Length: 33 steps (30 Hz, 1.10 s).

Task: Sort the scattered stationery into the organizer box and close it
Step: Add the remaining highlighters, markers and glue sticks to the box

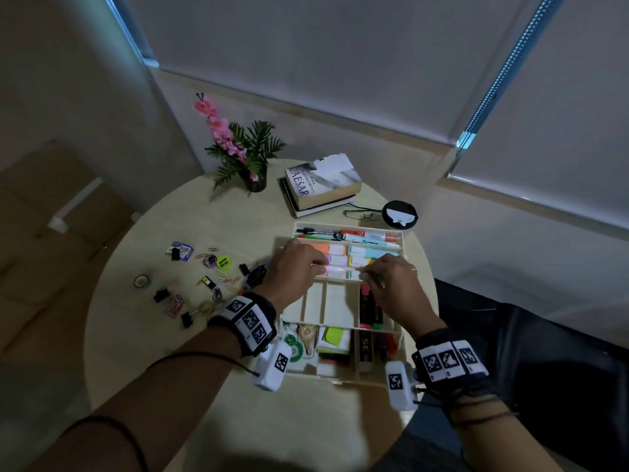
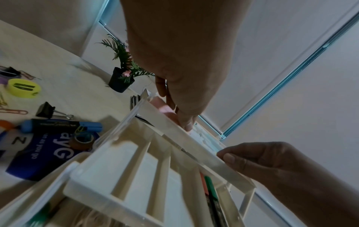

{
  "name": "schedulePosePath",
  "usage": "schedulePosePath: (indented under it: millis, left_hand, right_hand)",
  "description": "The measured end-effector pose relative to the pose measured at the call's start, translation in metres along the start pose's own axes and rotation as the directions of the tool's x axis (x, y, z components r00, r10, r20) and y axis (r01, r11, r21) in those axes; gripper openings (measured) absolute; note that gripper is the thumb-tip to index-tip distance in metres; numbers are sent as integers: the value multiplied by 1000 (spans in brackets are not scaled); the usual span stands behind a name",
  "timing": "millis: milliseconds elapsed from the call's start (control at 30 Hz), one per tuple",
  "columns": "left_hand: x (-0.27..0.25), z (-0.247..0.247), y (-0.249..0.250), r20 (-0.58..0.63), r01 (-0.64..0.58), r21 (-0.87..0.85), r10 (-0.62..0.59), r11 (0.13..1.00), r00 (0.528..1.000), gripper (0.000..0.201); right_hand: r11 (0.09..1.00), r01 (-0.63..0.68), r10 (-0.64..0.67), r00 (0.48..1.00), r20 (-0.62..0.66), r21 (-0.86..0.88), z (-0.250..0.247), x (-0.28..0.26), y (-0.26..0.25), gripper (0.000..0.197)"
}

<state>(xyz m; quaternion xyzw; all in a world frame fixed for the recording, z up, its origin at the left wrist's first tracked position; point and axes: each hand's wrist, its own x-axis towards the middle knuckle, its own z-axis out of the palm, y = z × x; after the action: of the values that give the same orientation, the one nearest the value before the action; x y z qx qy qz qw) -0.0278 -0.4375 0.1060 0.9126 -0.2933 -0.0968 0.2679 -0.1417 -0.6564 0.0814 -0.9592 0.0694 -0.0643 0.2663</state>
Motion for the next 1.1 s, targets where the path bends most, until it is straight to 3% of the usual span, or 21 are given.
schedulePosePath:
  millis: [167, 367, 500, 667, 767, 867, 1100]
  left_hand:
    - [3, 7, 0, -28, -32, 84, 34, 996, 999, 12]
    - [1, 9, -2, -38, -55, 56, 57, 997, 998, 13]
    - [-21, 0, -15, -89, -84, -9, 83, 996, 993, 14]
    - [-76, -22, -66, -130, -145, 1, 144, 989, 981, 13]
    - [-110, -36, -113, -125, -55, -34, 50, 998, 991, 15]
    - [-141, -48, -159, -109, 50, -48, -55, 998, 993, 19]
    - [-190, -56, -237, -21, 130, -129, -134, 983, 991, 20]
  right_hand:
    - [998, -47, 45, 998, -43, -40, -1, -5, 5, 13]
    - [994, -103, 98, 989, -113, -40, 1, -22, -4, 13]
    - [998, -62, 64, 984, -167, 17, 2, -30, -16, 11]
    - [987, 60, -32, 983, -178, 152, 15, -31, -57, 6]
    - [970, 132, -117, 990, -84, 206, 34, -30, -98, 8]
    - [966, 134, -158, 983, 97, 220, 62, -22, -139, 16]
    - [995, 20, -59, 895, 442, 93, 136, 30, -202, 44]
